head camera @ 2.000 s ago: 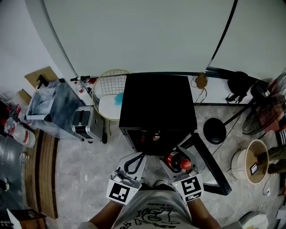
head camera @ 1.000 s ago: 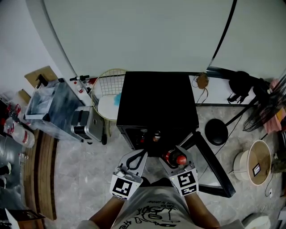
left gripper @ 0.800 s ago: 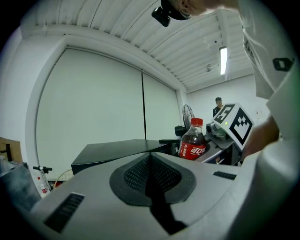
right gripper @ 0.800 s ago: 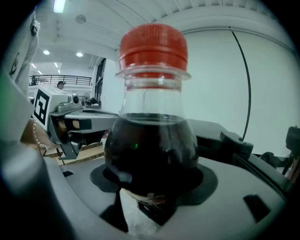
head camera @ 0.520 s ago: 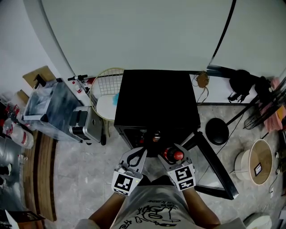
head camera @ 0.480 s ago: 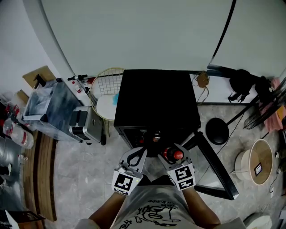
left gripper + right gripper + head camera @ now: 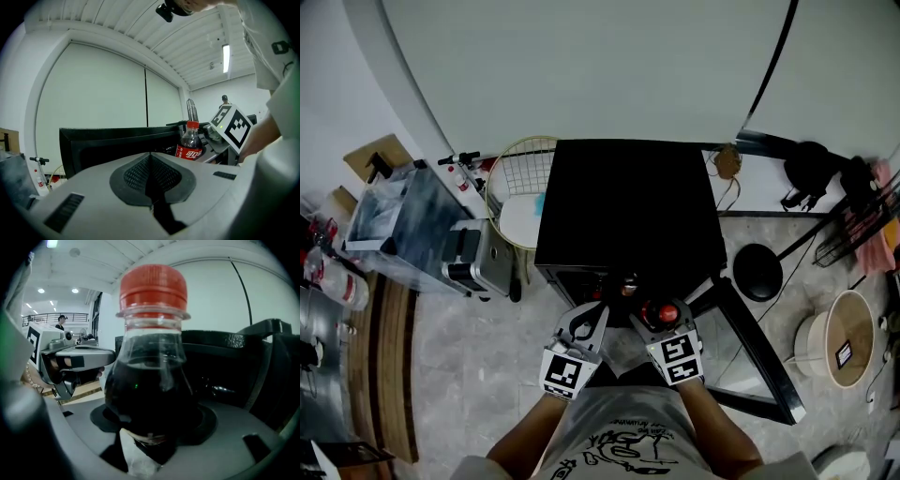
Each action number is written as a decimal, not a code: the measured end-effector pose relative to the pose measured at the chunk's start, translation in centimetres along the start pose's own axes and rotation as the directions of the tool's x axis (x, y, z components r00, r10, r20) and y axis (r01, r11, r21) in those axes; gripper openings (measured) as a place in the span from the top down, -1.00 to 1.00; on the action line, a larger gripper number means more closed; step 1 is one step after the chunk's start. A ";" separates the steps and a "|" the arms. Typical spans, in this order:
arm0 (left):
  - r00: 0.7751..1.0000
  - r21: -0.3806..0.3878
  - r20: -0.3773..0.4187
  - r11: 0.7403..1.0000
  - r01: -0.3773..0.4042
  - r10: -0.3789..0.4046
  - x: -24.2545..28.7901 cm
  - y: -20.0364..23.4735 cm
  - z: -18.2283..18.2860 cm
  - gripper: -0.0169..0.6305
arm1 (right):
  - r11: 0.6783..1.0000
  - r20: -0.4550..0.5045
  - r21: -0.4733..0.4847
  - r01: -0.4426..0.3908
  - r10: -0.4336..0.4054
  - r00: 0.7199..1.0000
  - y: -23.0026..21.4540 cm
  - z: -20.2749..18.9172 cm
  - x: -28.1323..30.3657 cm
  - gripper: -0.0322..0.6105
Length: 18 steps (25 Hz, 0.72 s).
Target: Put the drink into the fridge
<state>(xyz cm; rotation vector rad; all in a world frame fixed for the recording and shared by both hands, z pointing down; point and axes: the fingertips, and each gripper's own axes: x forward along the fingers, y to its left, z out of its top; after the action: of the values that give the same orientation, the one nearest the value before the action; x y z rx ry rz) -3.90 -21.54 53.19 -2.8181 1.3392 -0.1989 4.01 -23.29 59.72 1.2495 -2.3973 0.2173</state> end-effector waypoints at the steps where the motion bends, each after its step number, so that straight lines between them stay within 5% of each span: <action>1: 1.000 0.004 0.001 1.000 0.001 -0.001 0.2 0.1 -0.4 0.89 | 1.000 -0.002 0.001 0.000 0.000 1.000 -0.1 -0.2 0.5 -0.06; 18: 0.999 0.014 0.021 0.999 0.036 -0.037 5.0 1.9 -6.3 0.88 | 1.000 -0.051 -0.007 0.012 -0.013 0.999 -2.7 -4.9 8.6 -0.06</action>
<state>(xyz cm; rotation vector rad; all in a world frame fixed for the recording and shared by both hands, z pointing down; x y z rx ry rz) -3.02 -26.32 59.83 -2.8266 1.2782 -0.1782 3.29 -29.67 67.73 1.2411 -2.3450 0.2348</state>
